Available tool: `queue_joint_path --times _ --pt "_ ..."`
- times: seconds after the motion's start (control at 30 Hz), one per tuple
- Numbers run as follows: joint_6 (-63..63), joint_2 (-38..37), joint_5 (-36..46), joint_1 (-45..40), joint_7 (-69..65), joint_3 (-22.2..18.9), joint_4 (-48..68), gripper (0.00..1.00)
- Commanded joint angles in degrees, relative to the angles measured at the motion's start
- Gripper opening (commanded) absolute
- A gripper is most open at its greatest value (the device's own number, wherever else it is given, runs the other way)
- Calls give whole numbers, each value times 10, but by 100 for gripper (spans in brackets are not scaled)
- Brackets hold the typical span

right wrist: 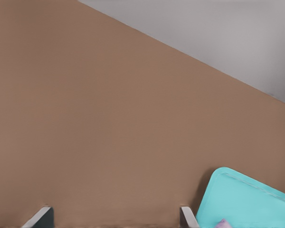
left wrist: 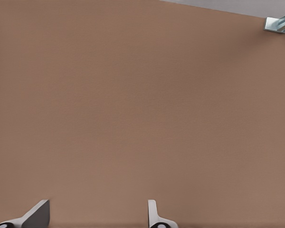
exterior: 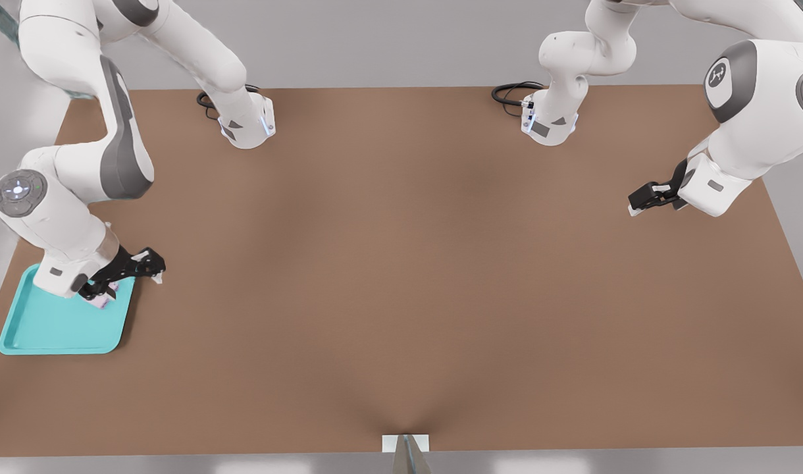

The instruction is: Keep left arm still and place phone on the tray with right arm

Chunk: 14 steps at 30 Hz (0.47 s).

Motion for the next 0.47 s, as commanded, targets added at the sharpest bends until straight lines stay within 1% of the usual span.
queue_joint_path --times 0.0,0.03,0.07,0.1,0.13,0.17,0.27,0.3,0.33,0.43 --pt "-63 -109 136 360 119 -408 -44 100" --pt "-69 -102 149 403 105 -452 -40 100" --pt "-72 -90 150 398 105 -453 -30 100" --pt "-134 -83 151 395 105 -445 5 100" --pt "-174 -69 151 383 108 -417 45 100" --pt "-191 -59 151 340 108 -380 59 100" --pt "-221 -39 150 347 113 -385 102 100" --pt "-221 -34 181 347 110 -400 113 100" --pt "-219 -34 187 349 97 -417 113 100" --pt "-218 -32 187 350 99 -416 112 100"
